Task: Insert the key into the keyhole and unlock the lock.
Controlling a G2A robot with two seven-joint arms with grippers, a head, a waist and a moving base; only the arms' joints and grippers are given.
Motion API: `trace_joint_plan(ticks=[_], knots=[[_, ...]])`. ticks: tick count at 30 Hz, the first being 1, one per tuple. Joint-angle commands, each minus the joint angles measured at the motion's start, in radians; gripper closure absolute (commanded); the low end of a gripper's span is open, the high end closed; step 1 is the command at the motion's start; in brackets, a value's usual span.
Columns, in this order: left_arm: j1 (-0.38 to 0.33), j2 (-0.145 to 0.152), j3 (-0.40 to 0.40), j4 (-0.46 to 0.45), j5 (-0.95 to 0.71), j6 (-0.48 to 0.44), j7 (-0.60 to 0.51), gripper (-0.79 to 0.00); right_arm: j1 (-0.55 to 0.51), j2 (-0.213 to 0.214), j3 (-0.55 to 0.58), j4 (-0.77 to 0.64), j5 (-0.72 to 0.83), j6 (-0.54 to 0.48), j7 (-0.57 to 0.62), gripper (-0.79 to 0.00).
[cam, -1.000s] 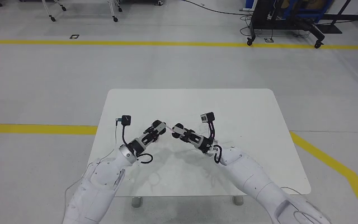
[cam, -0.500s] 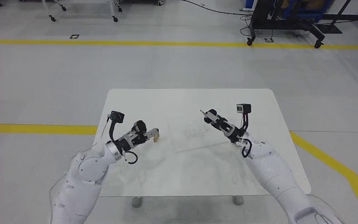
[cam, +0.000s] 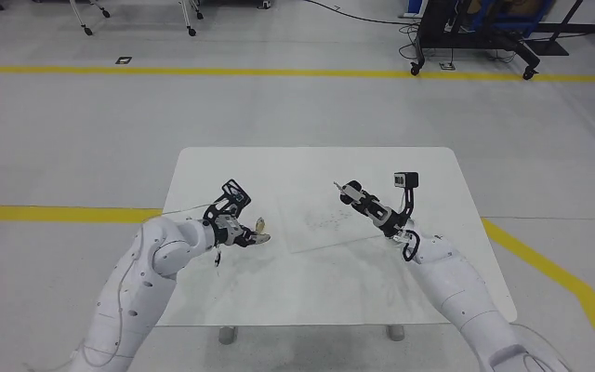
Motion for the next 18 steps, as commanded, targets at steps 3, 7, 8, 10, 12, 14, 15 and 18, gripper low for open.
trace_joint_plan(ticks=[3, 7, 8, 10, 12, 14, 15, 18], knots=[[-0.045, -0.008, 0.060, 0.046, 0.038, 0.006, -0.019, -0.785, 0.000, 0.000, 0.000, 0.000, 0.000, 0.000, 0.000, 0.000], [-0.083, -0.018, 0.104, 0.097, 0.074, 0.034, 0.010, -0.785, 0.000, 0.000, 0.000, 0.000, 0.000, 0.000, 0.000, 0.000], [-0.090, -0.021, 0.113, 0.108, 0.077, 0.040, 0.022, -0.785, 0.000, 0.000, 0.000, 0.000, 0.000, 0.000, 0.000, 0.000], [-0.105, -0.025, 0.127, 0.129, 0.084, 0.049, 0.034, -0.785, 0.000, 0.000, 0.000, 0.000, 0.000, 0.000, 0.000, 0.000], [-0.117, -0.027, 0.143, 0.146, 0.099, 0.052, 0.034, -0.742, 0.000, 0.000, 0.000, 0.000, 0.000, 0.000, 0.000, 0.000], [-0.125, -0.030, 0.156, 0.160, 0.116, 0.056, 0.038, -0.717, 0.000, 0.000, 0.000, 0.000, 0.000, 0.000, 0.000, 0.000], [-0.127, -0.030, 0.160, 0.165, 0.121, 0.056, 0.045, -0.671, 0.000, 0.000, 0.000, 0.000, 0.000, 0.000, 0.000, 0.000], [-0.131, -0.032, 0.169, 0.179, 0.127, 0.059, 0.063, -0.422, 0.000, 0.000, 0.000, 0.000, 0.000, 0.000, 0.000, 0.000]])
